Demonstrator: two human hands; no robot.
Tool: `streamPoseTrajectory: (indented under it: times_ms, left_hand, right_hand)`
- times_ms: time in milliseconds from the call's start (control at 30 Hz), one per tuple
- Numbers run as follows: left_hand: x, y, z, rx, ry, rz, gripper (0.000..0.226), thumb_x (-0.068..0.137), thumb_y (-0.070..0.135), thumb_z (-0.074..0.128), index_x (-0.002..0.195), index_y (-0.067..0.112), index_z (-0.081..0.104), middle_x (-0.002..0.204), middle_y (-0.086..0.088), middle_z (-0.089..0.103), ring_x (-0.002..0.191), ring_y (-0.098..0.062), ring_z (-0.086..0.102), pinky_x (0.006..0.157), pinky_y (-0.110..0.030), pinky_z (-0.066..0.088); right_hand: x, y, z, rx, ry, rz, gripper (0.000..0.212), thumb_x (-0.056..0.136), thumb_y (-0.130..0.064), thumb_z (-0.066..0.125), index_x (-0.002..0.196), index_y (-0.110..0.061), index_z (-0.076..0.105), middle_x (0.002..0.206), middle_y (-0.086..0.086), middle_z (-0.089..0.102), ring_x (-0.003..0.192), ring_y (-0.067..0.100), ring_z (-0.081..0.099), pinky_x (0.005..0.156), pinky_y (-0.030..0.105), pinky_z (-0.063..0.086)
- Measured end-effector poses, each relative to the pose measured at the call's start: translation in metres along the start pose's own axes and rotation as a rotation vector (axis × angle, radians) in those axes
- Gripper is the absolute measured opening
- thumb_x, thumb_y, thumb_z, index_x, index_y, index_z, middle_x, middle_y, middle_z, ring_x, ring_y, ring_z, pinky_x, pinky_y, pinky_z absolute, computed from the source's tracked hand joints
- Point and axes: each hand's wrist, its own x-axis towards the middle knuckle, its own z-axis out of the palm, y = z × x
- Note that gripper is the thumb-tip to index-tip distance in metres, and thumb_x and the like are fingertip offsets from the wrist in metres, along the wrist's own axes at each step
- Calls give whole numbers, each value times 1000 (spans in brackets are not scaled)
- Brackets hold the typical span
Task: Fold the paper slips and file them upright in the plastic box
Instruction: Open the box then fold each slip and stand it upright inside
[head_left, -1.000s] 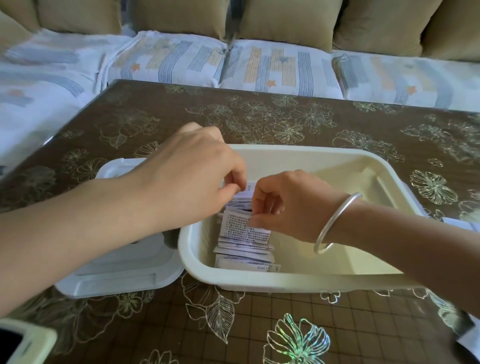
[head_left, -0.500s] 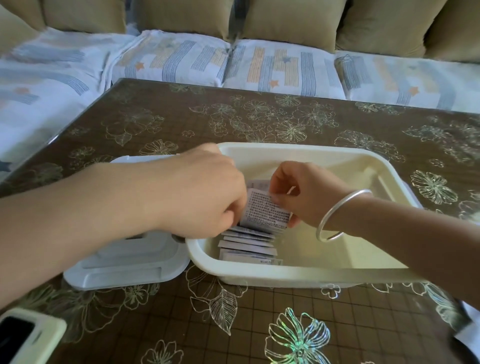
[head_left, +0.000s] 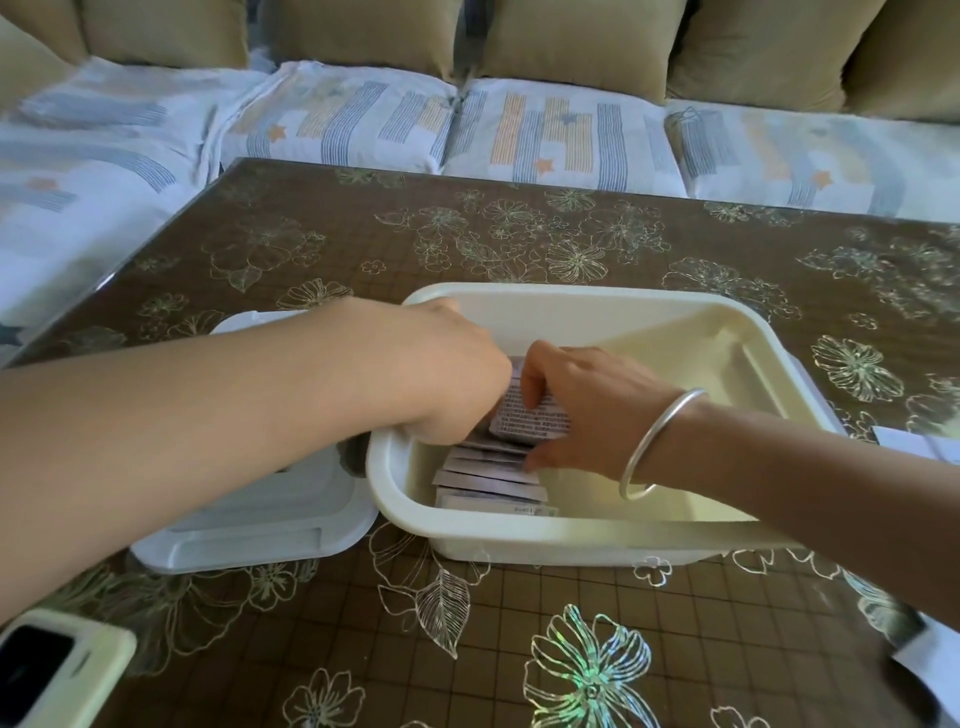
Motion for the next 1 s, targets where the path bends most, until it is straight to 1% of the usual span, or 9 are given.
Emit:
streamPoseTrajectory:
  times_ms: [133, 233, 300, 400, 533, 700, 800, 900, 1000]
  left_hand:
    - [4, 1, 4, 0, 3, -47, 25, 89, 9, 46, 68, 20, 40, 70, 1, 45, 68, -19, 38, 93, -43, 47]
    - [3, 4, 3, 30, -25, -57, 25, 91, 10, 45, 69, 21, 42, 72, 1, 46, 82, -24, 42, 94, -42, 46]
    - [4, 5, 1, 77, -31, -24, 18, 92, 13, 45, 82, 23, 56, 75, 3, 47, 88, -23, 48, 96, -38, 41]
    - [5, 6, 1, 118, -56, 20, 36, 92, 15, 45, 122, 27, 62, 78, 8, 50, 91, -19, 53, 98, -37, 37]
    - [4, 6, 0, 65, -46, 7, 43, 92, 15, 43, 129, 31, 58, 91, 6, 58, 96, -22, 52, 95, -35, 38]
    - [3, 4, -1, 56, -50, 35, 44, 94, 18, 43, 132, 34, 56, 112, 7, 62, 104, -22, 51, 95, -33, 36]
    - [6, 4, 2, 23, -48, 36, 38, 93, 22, 44, 126, 33, 59, 93, 7, 60, 95, -21, 49, 97, -35, 38]
    - [8, 3, 7, -3, -15, 38, 17, 96, 34, 45, 99, 32, 62, 82, 6, 57, 80, -16, 48, 97, -36, 39]
    - [8, 6, 5, 16, -59, 26, 36, 92, 60, 51, 73, 29, 49, 75, 7, 51, 78, -15, 46, 86, -32, 33]
  right_hand:
    - [-2, 2, -2, 24, 35, 14, 49, 78, -49, 71, 110, -24, 44, 108, 3, 63, 89, 26, 57, 74, 32, 47]
    - [-7, 5, -4, -41, 124, 30, 42, 83, -56, 60, 111, -28, 47, 102, 1, 65, 85, 26, 59, 70, 32, 49]
    - [-10, 7, -9, -68, 208, 41, 37, 85, -60, 52, 106, -30, 55, 98, -1, 66, 85, 26, 60, 66, 30, 45]
    - [-12, 12, -15, -115, 255, 59, 36, 88, -59, 50, 103, -29, 63, 98, 1, 64, 83, 25, 55, 63, 29, 38]
    - [-13, 13, -12, -109, 245, 12, 31, 84, -60, 58, 104, -39, 68, 101, -9, 56, 102, 16, 48, 68, 28, 39]
    - [-9, 9, -13, -87, 275, 102, 30, 84, -60, 59, 102, -38, 70, 93, -6, 62, 91, 24, 60, 63, 28, 37]
    - [-5, 5, -12, -53, 243, 131, 26, 84, -56, 63, 103, -39, 68, 99, -4, 67, 92, 25, 61, 64, 27, 37]
    - [-3, 0, -9, -131, 200, 126, 27, 86, -52, 61, 109, -36, 65, 107, 0, 65, 98, 27, 60, 68, 28, 36]
    - [-2, -7, -5, -222, 138, 78, 24, 91, -42, 57, 113, -33, 64, 113, 0, 64, 104, 28, 61, 71, 28, 36]
